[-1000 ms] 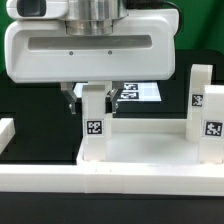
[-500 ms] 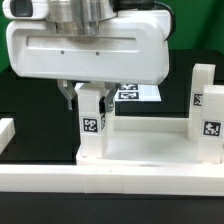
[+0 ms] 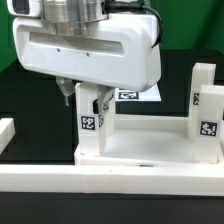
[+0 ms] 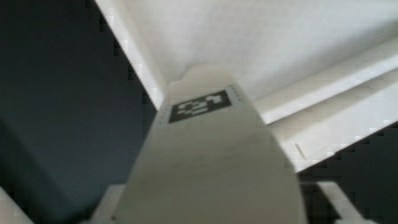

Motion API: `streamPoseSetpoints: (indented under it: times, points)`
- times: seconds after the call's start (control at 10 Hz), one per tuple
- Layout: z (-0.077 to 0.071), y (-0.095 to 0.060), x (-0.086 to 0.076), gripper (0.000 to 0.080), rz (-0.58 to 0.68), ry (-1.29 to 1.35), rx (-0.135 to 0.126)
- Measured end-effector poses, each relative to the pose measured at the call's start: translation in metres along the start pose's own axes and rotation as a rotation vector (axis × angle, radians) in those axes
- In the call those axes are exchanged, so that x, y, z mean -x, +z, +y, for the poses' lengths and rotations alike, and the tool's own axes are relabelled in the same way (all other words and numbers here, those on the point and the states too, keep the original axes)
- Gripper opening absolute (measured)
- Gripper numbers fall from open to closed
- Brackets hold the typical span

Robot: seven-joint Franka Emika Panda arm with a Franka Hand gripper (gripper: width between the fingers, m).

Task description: Assemble desk

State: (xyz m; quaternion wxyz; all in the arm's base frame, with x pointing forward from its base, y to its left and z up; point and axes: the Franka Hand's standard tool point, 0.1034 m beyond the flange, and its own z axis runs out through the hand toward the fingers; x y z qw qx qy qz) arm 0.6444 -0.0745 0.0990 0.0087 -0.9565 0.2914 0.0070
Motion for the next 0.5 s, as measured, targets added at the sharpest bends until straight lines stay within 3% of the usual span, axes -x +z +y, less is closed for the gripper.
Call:
streamPoseSetpoints:
  times: [0.1, 0.2, 0.5]
  points:
    - [0.0001, 0.0004, 0.0001, 0.048, 0.0, 0.0, 0.0]
    - [0.0002, 0.0006, 0.0001, 0.0598, -0.001, 0.0, 0.001]
    - [0.0004, 0.0015, 0.0004, 0.064, -0.002, 0.0, 0.002]
